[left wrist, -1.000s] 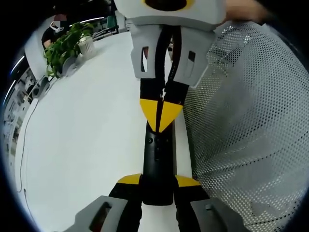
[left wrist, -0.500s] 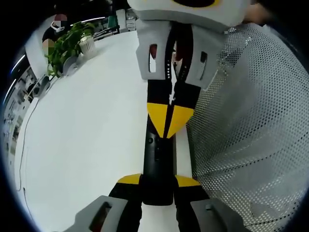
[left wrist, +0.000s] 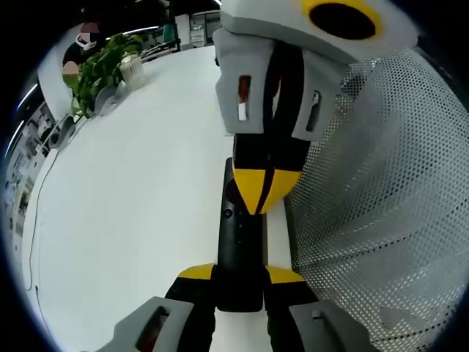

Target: Press the specified remote control buttons in sequence, fully releasing each button before pressing the next.

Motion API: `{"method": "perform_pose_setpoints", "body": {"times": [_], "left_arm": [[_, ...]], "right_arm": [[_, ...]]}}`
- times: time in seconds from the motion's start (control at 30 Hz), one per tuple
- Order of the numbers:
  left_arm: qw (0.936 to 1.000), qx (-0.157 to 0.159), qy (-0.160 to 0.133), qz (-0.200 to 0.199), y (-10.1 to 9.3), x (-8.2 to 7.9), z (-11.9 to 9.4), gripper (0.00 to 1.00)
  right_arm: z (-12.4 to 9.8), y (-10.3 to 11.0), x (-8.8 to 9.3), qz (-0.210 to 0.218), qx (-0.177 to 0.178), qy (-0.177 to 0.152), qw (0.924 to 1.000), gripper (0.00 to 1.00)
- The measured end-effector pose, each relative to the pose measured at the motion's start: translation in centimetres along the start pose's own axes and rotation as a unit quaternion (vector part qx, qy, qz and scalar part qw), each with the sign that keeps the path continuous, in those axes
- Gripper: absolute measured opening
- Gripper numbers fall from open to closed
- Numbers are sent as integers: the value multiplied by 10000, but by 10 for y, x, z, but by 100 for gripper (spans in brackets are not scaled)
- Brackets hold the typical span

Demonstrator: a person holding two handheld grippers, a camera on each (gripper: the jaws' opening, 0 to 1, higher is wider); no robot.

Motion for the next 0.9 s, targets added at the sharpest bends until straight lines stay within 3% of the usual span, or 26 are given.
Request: {"method": "perform_pose_setpoints", "body": {"times": [0.17,0.4,0.57,0.67,0.9], "left_arm": [[10000,-2,17,17,0,0,0,25],[10000,-12,-4,-4,0,0,0,25],[10000,-10,-7,22,0,0,0,25],[10000,-2,-27,42,0,0,0,25],[10000,4,-51,50,0,0,0,25]], "right_arm": [[2,1,-1,-326,26,156,9993,0],[-1,-3,-1,325,9,-1,9995,0],[-5,-13,-1,642,222,-88,9977,0],[-4,-15,6,748,248,29,9969,0],[-4,-15,6,1020,212,-90,9945,0]]}}
Point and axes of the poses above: the point that each gripper's makers call its tool centre point, and the gripper's own axes: z roughly forward along the fingers, y roughly to its left, x roughly out of its underside, the point moved 1 cm from there along -z, roughly backward along the fingers, and after that the axes turned 5 degrees about -z, right-handed, at the moved point
